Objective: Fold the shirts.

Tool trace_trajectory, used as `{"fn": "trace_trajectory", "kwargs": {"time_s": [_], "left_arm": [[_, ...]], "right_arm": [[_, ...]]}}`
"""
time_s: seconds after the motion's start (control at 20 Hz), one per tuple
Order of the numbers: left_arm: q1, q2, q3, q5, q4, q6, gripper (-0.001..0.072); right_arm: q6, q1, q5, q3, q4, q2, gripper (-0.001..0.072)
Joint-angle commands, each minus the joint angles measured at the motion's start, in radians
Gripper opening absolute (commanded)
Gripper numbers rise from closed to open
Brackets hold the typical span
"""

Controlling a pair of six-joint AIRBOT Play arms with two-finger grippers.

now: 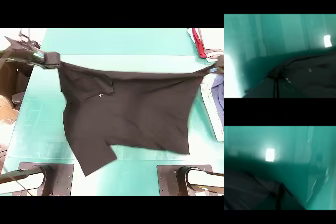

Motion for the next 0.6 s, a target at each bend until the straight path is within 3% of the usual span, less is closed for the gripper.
{"fn": "trace_trajectory", "kwargs": {"time_s": [0.0, 0.15, 0.3, 0.45, 0.55], "left_arm": [[0.001, -0.174, 0.009, 0.182, -0.018, 0.016, 0.0022], [0.001, -0.250, 0.092, 0.262, -0.018, 0.017, 0.0022], [0.001, -0.256, 0.131, 0.301, -0.017, 0.048, 0.0023], [0.001, -0.256, 0.163, 0.111, -0.005, 0.150, 0.0022], [0.000, -0.256, 0.145, -0.063, 0.000, 0.149, 0.0021]], "right_arm": [[0.012, 0.056, -0.106, 0.064, -0.029, -0.201, 0.0016], [0.012, 0.076, -0.197, 0.199, -0.030, -0.306, 0.0016], [0.011, 0.076, -0.196, 0.296, -0.031, -0.356, 0.0016], [0.010, 0.070, -0.168, 0.285, -0.063, -0.336, 0.0015], [0.009, 0.080, -0.135, 0.220, -0.143, -0.303, 0.0015]]}}
